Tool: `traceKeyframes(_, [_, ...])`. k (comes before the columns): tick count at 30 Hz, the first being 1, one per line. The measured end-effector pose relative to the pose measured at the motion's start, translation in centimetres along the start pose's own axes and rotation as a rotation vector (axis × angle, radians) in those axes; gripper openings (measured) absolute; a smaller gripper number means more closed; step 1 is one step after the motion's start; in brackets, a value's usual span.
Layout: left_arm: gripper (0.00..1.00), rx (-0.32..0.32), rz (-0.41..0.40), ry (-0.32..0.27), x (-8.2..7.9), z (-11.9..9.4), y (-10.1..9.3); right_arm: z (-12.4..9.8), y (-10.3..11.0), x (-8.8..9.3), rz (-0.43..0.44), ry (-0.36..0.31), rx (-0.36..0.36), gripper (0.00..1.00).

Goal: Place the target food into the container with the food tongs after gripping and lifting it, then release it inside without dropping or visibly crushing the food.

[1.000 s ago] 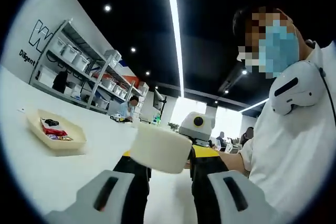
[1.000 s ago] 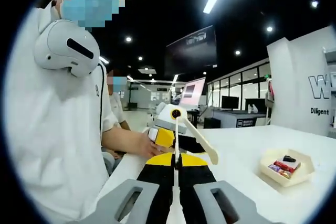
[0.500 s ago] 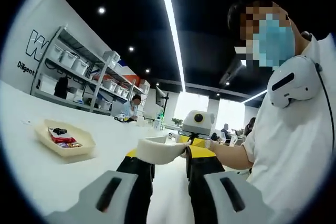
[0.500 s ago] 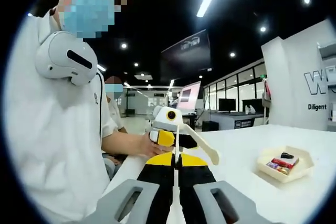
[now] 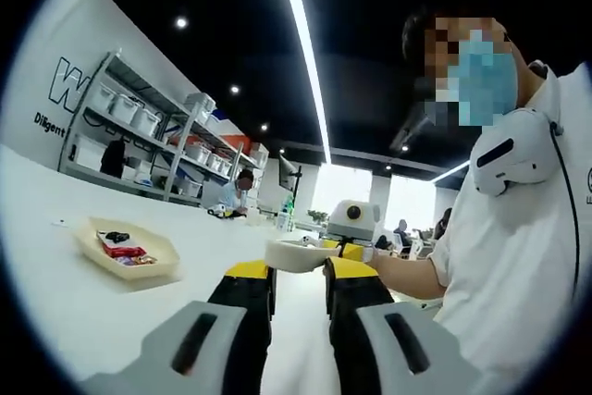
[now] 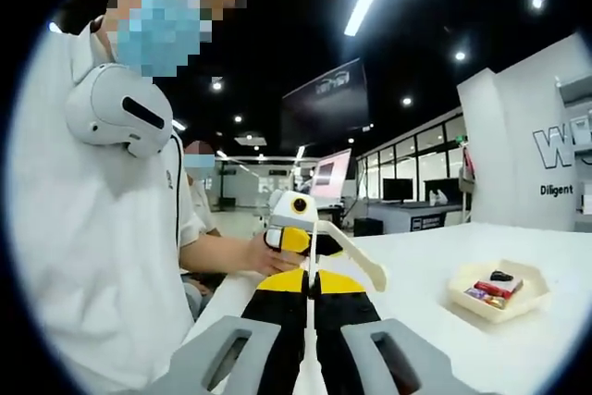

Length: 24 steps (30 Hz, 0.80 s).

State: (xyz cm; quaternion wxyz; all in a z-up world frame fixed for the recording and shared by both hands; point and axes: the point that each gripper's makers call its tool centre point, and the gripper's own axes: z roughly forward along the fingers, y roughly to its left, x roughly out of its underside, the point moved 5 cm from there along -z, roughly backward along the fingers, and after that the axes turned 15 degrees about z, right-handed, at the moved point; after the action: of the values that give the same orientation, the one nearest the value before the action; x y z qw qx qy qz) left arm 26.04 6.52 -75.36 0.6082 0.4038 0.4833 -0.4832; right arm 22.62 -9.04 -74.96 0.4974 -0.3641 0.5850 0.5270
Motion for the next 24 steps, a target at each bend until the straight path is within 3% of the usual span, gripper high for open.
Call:
traceKeyframes(9, [0.23, -0.045, 0.025, 0.028, 0.17, -0.4, 0.45, 0.05, -0.11, 0.06, 0.003, -0.004, 0.006, 0.0])
traceKeyframes(24, [0.22, -0.009, 0.022, -0.039, -0.49, -0.28, 0.05, 0.12, 0.06, 0.06, 0.058, -0.026, -0.021, 0.0])
